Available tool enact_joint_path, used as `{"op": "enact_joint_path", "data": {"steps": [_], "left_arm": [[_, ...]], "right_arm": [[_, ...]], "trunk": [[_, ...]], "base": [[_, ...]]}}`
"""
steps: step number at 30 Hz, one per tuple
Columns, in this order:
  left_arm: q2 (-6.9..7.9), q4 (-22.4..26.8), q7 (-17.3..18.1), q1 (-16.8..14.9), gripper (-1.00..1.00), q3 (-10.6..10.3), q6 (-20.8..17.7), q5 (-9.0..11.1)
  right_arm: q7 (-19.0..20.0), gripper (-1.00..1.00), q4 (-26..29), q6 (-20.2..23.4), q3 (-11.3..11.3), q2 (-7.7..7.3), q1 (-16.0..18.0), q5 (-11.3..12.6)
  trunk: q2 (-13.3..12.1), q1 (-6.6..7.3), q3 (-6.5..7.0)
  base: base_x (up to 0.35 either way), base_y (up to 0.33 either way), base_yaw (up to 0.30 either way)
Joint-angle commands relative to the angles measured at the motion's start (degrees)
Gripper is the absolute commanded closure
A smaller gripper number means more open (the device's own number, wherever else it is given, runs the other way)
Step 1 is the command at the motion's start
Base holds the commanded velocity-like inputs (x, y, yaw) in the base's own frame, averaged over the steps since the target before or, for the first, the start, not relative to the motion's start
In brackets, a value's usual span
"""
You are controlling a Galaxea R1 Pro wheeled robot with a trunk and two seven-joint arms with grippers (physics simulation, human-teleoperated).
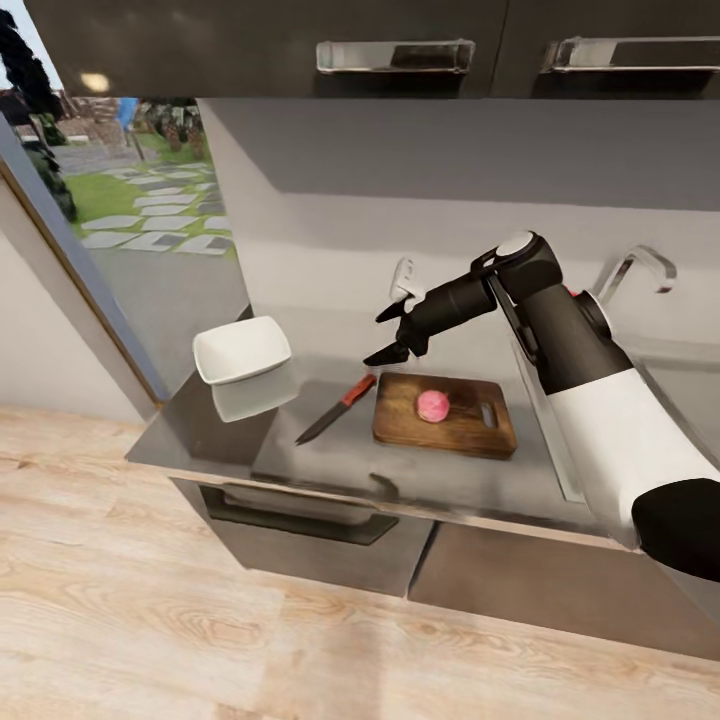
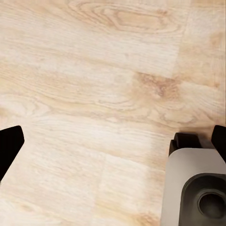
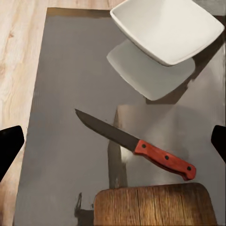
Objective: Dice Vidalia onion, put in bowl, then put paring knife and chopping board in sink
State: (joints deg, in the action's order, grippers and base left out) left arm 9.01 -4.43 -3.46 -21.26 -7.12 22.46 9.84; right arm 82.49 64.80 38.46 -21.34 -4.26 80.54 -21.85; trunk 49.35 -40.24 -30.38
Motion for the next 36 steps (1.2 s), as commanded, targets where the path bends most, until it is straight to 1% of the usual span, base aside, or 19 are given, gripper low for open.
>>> {"op": "enact_joint_path", "data": {"steps": [1,12,18,22,28,36], "left_arm": [[0.0,-0.23,-0.03,-0.1,-1.0,-0.48,0.35,0.45],[0.63,-0.23,-0.04,-0.1,-1.0,-0.48,0.26,0.45],[0.7,-0.23,-0.03,-0.1,-1.0,-0.52,0.28,0.45],[0.52,-0.23,-0.05,-0.1,-1.0,-0.53,0.24,0.45],[0.23,-0.23,-0.14,-0.1,-1.0,-0.53,0.21,0.45],[0.22,-0.23,-0.15,-0.1,-1.0,-0.53,0.21,0.45]], "right_arm": [[0.3,-1.0,0.05,0.54,-0.13,-0.04,0.05,-0.27],[0.33,-1.0,-1.34,0.19,-1.49,-0.06,0.0,-0.22],[2.03,-1.0,-1.54,-2.16,-1.65,-0.33,-0.08,-0.15],[2.82,-1.0,-1.59,-2.5,-1.68,-0.34,-0.11,-0.17],[3.01,-1.0,-1.73,-2.59,-1.69,-0.39,-0.24,-0.21],[2.94,-1.0,-5.15,-2.76,-1.74,-0.31,-0.26,-0.24]], "trunk": [[0.04,-0.04,-0.06],[0.04,-0.04,-0.06],[0.04,-0.04,-0.06],[0.04,-0.04,-0.11],[0.04,-0.04,-0.45],[0.04,-0.04,-1.05]], "base": [[0.323,0.0,0.0],[0.33,0.0,0.0],[0.309,0.0,0.0],[0.095,0.0,0.0],[0.016,0.0,-0.035],[0.001,0.0,-0.068]]}}
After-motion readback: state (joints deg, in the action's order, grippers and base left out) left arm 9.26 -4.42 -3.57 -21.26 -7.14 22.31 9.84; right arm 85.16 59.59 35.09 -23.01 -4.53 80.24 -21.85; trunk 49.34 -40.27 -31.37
